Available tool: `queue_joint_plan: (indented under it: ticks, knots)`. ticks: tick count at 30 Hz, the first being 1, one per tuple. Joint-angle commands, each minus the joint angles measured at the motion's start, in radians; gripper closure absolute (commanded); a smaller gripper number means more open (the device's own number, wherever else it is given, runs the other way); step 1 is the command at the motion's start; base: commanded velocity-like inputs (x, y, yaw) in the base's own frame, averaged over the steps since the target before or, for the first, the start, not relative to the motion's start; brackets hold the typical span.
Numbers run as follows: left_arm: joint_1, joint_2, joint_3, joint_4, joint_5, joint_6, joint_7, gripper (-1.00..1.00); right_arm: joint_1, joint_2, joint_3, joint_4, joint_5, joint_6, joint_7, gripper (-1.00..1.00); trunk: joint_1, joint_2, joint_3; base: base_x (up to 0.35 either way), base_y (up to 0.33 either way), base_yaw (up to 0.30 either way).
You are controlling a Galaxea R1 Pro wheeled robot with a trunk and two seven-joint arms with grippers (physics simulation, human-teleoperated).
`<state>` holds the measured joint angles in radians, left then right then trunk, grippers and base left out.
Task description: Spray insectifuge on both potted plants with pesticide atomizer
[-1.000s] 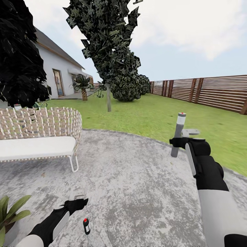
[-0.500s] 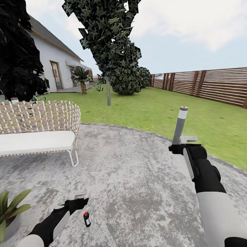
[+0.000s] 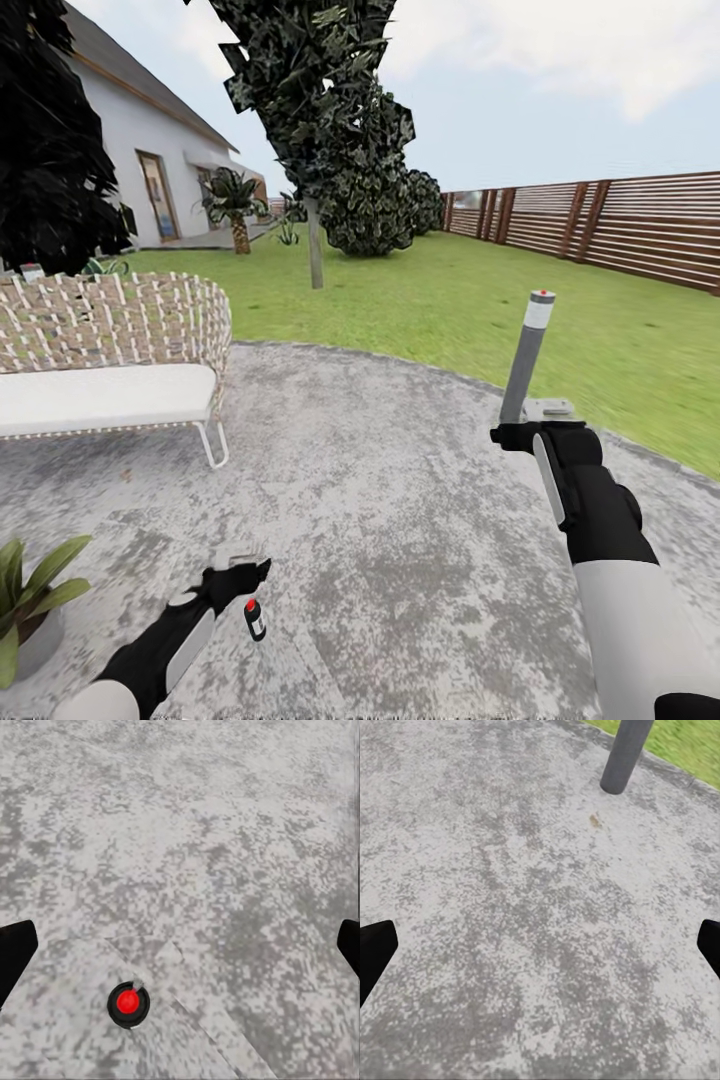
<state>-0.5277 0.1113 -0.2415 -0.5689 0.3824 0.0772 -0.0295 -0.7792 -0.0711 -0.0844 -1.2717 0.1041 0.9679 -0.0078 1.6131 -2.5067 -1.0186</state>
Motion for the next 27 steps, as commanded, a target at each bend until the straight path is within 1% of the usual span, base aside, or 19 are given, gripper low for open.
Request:
queue_joint_plan:
  ticks: [1,3,5,13,15,17,18,21,22,23,24,25,26,27]
  knots:
    - [0.000,-0.001,-0.003,-0.004,0.000,-0.042,-0.002,-1.00,0.000,0.000,0.000,0.000,0.000,0.000,0.001,-1.00,0.000,0.000,-0.004,0.000,0.000,0.000]
    - [0.000,-0.001,-0.008,-0.009,0.000,-0.077,-0.003,-1.00,0.000,0.000,0.000,0.000,0.000,0.000,0.000,-1.00,0.001,-0.001,-0.012,0.000,0.000,0.000]
    - [0.000,0.000,-0.020,-0.022,0.000,-0.095,-0.004,-1.00,0.000,0.000,0.000,0.000,0.000,0.000,0.000,-1.00,0.002,-0.001,-0.019,0.000,0.000,0.000]
    - [0.000,0.000,-0.027,-0.030,-0.001,-0.102,-0.004,-1.00,0.000,0.000,0.000,0.000,0.000,0.000,0.000,-1.00,0.006,-0.003,-0.050,0.000,0.000,0.000]
    - [0.000,0.002,-0.036,-0.041,-0.022,-0.109,-0.006,-1.00,0.000,0.000,0.000,0.000,0.000,0.000,0.000,-1.00,0.007,-0.004,-0.058,0.000,0.000,0.000]
    - [0.000,0.005,-0.047,-0.060,-0.091,-0.125,-0.013,-1.00,0.000,0.000,0.000,0.000,0.000,0.000,0.000,-1.00,0.008,-0.004,-0.066,0.000,0.000,0.000]
    - [0.000,0.006,-0.049,-0.061,-0.113,-0.131,-0.020,-1.00,0.000,0.000,0.000,0.000,0.000,0.000,0.000,-1.00,0.008,-0.004,-0.070,0.000,0.000,0.000]
    - [0.000,0.014,-0.049,-0.061,-0.130,-0.164,-0.037,-1.00,0.000,0.000,0.000,0.000,0.000,0.000,0.000,-1.00,0.009,-0.005,-0.081,0.000,0.000,0.000]
    - [0.000,0.032,-0.049,-0.059,-0.134,-0.202,-0.078,-1.00,0.000,0.000,0.000,0.000,0.000,0.000,0.000,-1.00,0.010,-0.005,-0.085,0.000,0.000,0.000]
    - [0.000,0.042,-0.049,-0.057,-0.134,-0.216,-0.103,-1.00,0.000,0.000,0.000,0.000,0.000,0.000,0.000,-1.00,0.010,-0.005,-0.089,0.000,0.000,0.000]
    - [0.000,0.057,-0.048,-0.051,-0.135,-0.229,-0.143,-1.00,0.000,0.000,0.000,0.000,0.000,0.000,0.000,-1.00,0.011,-0.006,-0.093,0.000,0.000,0.000]
    - [0.000,0.067,-0.047,-0.048,-0.135,-0.233,-0.166,-1.00,0.000,0.000,0.000,0.000,0.000,0.000,0.000,-1.00,0.011,-0.006,-0.097,0.000,0.000,0.000]
    - [0.000,0.086,-0.047,-0.046,-0.136,-0.237,-0.196,-1.00,0.000,0.000,0.000,0.000,0.000,0.000,0.000,-1.00,0.012,-0.006,-0.101,0.000,0.000,0.000]
    - [0.000,0.099,-0.047,-0.045,-0.136,-0.239,-0.216,-1.00,0.000,0.000,0.000,0.000,0.000,0.000,0.000,-1.00,0.012,-0.006,-0.105,0.000,0.000,0.000]
